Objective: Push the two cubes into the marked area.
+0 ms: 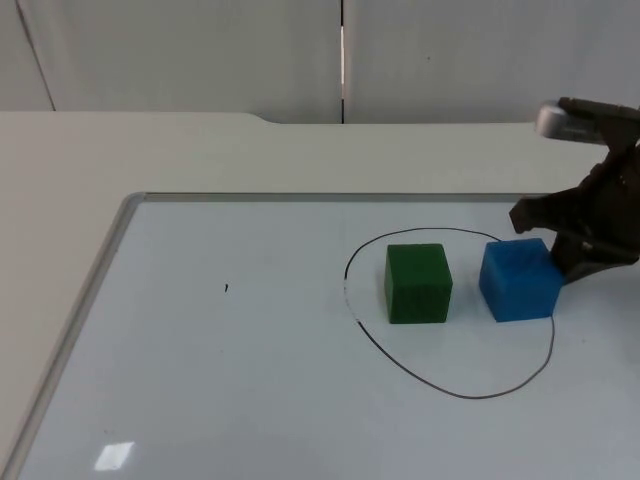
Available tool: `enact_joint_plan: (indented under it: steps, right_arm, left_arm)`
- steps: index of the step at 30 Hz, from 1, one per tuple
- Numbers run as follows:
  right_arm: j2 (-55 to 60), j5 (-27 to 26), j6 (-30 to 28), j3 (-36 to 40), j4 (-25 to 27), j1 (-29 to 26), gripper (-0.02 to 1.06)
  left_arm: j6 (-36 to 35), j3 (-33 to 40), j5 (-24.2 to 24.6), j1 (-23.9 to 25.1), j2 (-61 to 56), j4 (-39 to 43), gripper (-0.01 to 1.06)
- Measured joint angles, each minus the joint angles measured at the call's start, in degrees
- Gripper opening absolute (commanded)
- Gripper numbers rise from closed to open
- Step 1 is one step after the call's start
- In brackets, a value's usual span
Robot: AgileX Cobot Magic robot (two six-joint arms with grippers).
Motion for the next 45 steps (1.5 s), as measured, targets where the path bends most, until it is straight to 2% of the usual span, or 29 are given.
enact_joint_plan:
  steps: [10,15,20,24,29,38,45]
  right_arm:
    - [0.0,-1.6,-1.3,0.0,0.9,3.5,0.00]
    - [0.0,-1.8,-1.3,0.0,-0.1,3.1,0.00]
    - [-1.9,-0.5,-1.3,0.0,-3.4,0.5,0.00]
    - [-8.5,1.1,-1.3,0.0,-6.0,-2.2,0.00]
    - [-18.1,1.4,-1.3,0.0,-10.1,-2.7,0.00]
    - [-36.5,2.0,-1.3,0.0,-10.7,-2.7,0.00]
    - [-47.0,5.0,-1.3,0.0,-10.7,-2.7,0.00]
  left_arm:
    - [0.0,0.0,0.0,0.0,0.0,0.0,0.00]
    - [0.0,0.0,0.0,0.0,0.0,0.0,0.00]
    - [0.0,0.0,0.0,0.0,0.0,0.0,0.00]
    - [0.0,0.0,0.0,0.0,0.0,0.0,0.00]
    - [0.0,0.0,0.0,0.0,0.0,0.0,0.00]
    - [0.0,0.0,0.0,0.0,0.0,0.0,0.00]
    - [0.0,0.0,0.0,0.0,0.0,0.0,0.00]
